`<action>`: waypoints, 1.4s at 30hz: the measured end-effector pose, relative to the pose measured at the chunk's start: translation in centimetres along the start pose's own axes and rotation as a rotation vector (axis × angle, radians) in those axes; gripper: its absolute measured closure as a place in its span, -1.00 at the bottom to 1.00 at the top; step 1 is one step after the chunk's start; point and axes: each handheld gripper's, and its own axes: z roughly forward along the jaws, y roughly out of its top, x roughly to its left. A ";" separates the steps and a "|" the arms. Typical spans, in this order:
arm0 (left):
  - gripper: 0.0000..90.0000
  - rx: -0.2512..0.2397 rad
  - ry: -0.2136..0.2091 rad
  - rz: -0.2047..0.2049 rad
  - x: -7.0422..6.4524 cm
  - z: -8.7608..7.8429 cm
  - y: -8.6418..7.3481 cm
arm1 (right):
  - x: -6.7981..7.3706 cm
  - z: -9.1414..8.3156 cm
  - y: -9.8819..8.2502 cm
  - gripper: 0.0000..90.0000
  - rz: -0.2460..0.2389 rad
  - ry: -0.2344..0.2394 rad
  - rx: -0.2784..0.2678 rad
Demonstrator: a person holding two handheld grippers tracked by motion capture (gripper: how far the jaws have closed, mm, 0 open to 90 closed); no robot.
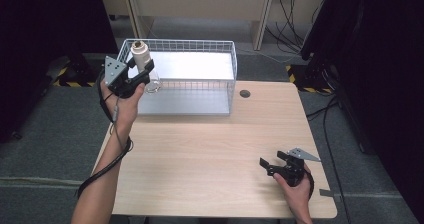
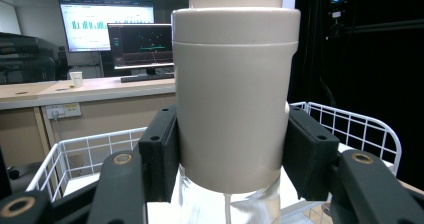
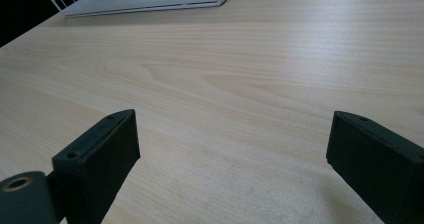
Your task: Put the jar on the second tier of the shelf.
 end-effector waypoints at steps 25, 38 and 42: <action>0.02 -0.006 0.025 0.002 0.4 2.2 1.8 | 0.0 0.0 0.0 -0.84 0.003 0.002 -0.001; 0.02 -0.001 0.058 0.006 0.6 3.7 2.1 | 0.0 0.0 0.0 -0.84 0.006 0.003 -0.001; 0.02 0.002 0.070 0.006 0.8 4.2 2.2 | 0.0 0.0 0.0 -0.84 0.006 0.003 -0.001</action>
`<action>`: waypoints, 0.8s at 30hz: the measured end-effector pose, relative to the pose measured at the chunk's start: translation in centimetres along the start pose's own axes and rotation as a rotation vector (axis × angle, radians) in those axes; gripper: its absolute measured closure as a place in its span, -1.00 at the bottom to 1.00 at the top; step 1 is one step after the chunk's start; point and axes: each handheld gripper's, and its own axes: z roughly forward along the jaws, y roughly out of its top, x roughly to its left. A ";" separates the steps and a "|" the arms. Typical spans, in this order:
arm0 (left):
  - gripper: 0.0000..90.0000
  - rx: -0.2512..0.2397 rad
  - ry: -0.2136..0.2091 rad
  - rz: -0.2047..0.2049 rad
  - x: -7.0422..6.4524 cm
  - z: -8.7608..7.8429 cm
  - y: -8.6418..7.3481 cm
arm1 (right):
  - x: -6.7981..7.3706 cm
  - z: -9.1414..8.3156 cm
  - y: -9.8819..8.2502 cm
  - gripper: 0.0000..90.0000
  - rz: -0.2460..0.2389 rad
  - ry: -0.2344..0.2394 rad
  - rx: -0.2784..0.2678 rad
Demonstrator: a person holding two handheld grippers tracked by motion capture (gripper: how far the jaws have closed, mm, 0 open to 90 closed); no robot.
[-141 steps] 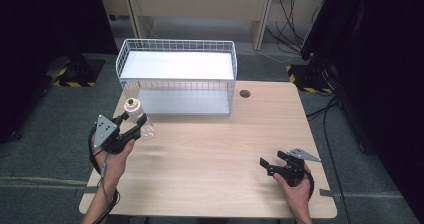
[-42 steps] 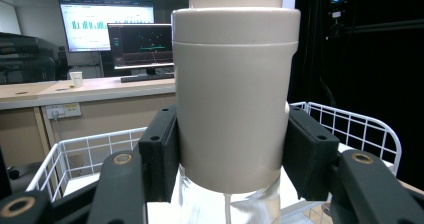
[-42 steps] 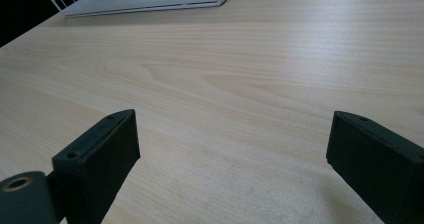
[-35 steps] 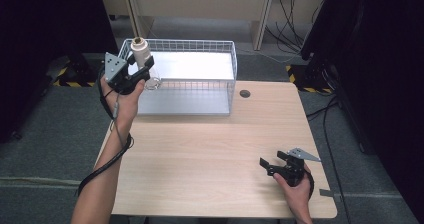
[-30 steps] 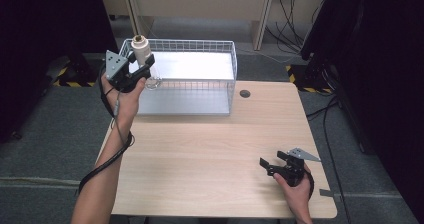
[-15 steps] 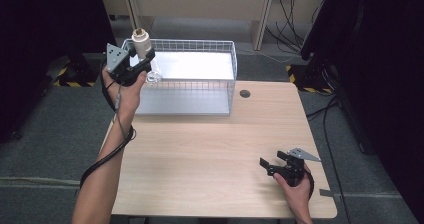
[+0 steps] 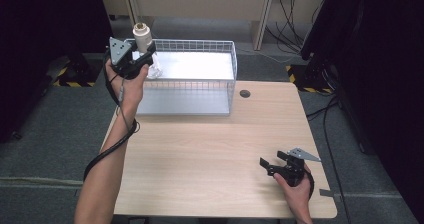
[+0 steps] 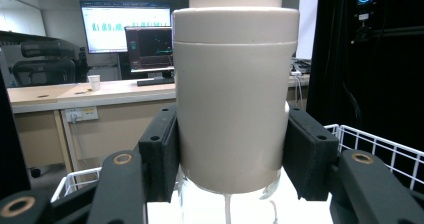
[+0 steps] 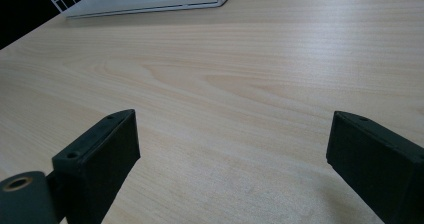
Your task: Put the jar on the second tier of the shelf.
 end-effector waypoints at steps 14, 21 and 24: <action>0.02 0.012 0.057 -0.006 0.8 1.6 -0.1 | 0.0 0.0 0.0 -0.84 0.000 0.002 -0.001; 0.02 0.024 0.079 -0.005 1.1 2.5 -0.4 | 0.0 0.0 0.0 -0.84 0.002 0.002 -0.001; 0.02 0.032 0.098 0.004 1.3 3.1 -0.7 | 0.0 0.0 0.0 -0.84 0.003 0.003 -0.001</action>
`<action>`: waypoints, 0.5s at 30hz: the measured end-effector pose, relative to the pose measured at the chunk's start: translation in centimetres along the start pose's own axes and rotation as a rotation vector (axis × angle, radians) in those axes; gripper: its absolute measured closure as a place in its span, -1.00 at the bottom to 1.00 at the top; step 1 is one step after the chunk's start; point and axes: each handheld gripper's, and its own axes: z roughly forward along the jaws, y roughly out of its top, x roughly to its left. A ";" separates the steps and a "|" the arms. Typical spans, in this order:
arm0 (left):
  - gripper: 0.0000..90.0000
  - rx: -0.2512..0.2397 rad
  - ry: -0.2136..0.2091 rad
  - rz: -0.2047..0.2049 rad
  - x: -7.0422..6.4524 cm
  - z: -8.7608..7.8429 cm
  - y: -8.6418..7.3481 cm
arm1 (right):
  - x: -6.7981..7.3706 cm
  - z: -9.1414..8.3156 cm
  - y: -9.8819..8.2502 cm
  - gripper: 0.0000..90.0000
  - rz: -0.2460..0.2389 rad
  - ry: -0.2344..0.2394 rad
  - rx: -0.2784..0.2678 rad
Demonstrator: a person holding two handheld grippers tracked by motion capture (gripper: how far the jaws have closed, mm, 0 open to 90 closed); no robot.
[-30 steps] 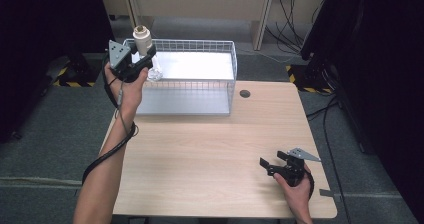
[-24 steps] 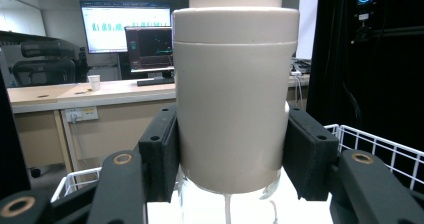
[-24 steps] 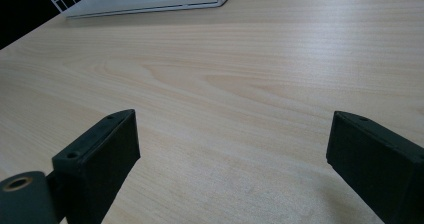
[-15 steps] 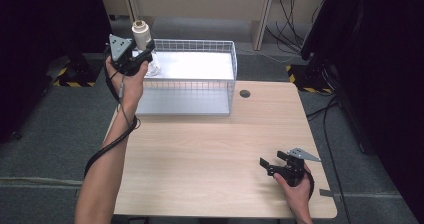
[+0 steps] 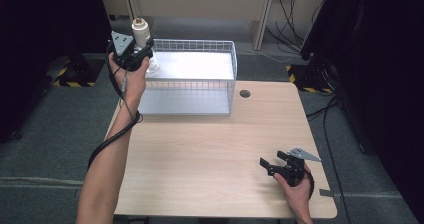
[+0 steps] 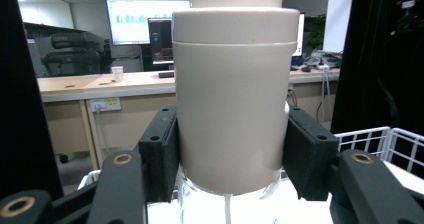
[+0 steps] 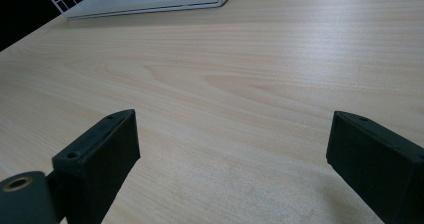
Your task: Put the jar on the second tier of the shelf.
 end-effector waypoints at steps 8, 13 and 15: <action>0.02 0.016 0.017 -0.001 0.3 0.8 -0.5 | 0.0 0.0 0.0 -0.84 -0.001 0.001 0.000; 0.02 0.036 0.025 -0.016 0.6 1.3 -1.2 | 0.0 0.0 0.0 -0.84 -0.001 0.002 0.000; 0.02 0.038 0.027 -0.019 0.6 1.4 -1.3 | 0.0 0.0 0.0 -0.84 -0.001 0.002 0.000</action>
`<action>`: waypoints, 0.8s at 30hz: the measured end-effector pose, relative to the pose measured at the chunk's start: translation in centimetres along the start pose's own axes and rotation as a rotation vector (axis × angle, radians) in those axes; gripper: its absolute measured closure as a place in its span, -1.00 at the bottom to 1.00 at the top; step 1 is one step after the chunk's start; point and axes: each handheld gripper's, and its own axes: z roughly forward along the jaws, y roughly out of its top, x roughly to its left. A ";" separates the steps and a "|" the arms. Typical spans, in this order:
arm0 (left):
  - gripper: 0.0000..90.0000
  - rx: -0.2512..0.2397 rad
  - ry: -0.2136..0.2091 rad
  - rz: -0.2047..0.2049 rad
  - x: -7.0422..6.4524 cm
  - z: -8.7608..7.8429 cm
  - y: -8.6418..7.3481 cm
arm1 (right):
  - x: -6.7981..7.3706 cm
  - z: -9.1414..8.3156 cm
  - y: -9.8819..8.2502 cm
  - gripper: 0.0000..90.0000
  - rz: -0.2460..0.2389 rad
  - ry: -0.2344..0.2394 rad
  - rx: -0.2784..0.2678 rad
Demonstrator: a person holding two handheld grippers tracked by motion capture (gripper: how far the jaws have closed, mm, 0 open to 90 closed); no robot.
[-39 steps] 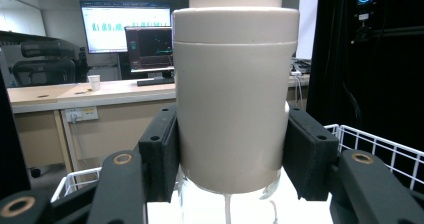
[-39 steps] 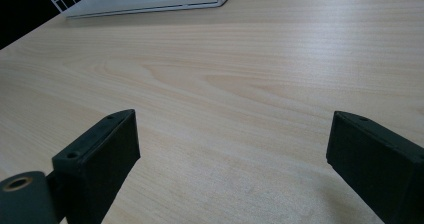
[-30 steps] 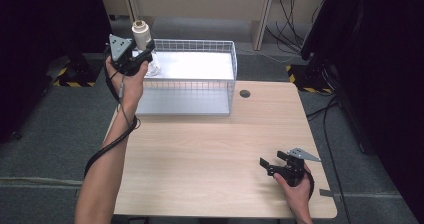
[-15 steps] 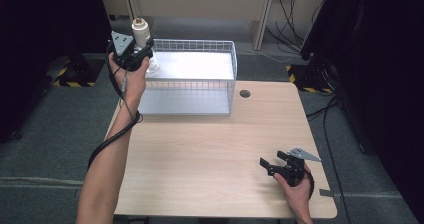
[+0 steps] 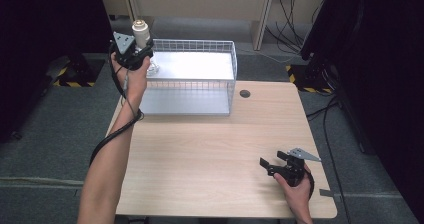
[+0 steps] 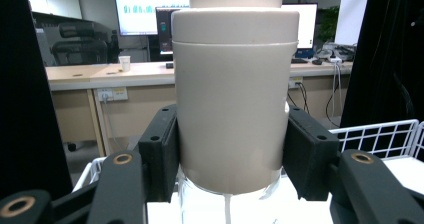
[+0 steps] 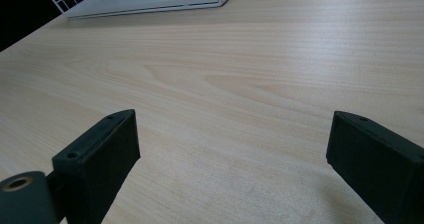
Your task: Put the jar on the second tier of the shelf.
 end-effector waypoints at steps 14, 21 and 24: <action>0.00 0.002 -0.005 -0.005 0.0 0.4 -0.2 | 0.0 0.0 0.0 -0.84 -0.002 0.001 0.000; -0.30 0.004 0.001 0.004 0.1 0.2 0.2 | 0.0 0.0 0.0 -0.84 -0.001 0.001 0.003; -0.47 0.008 0.009 -0.009 0.2 0.1 0.2 | 0.0 0.0 0.0 -0.84 -0.002 0.000 0.003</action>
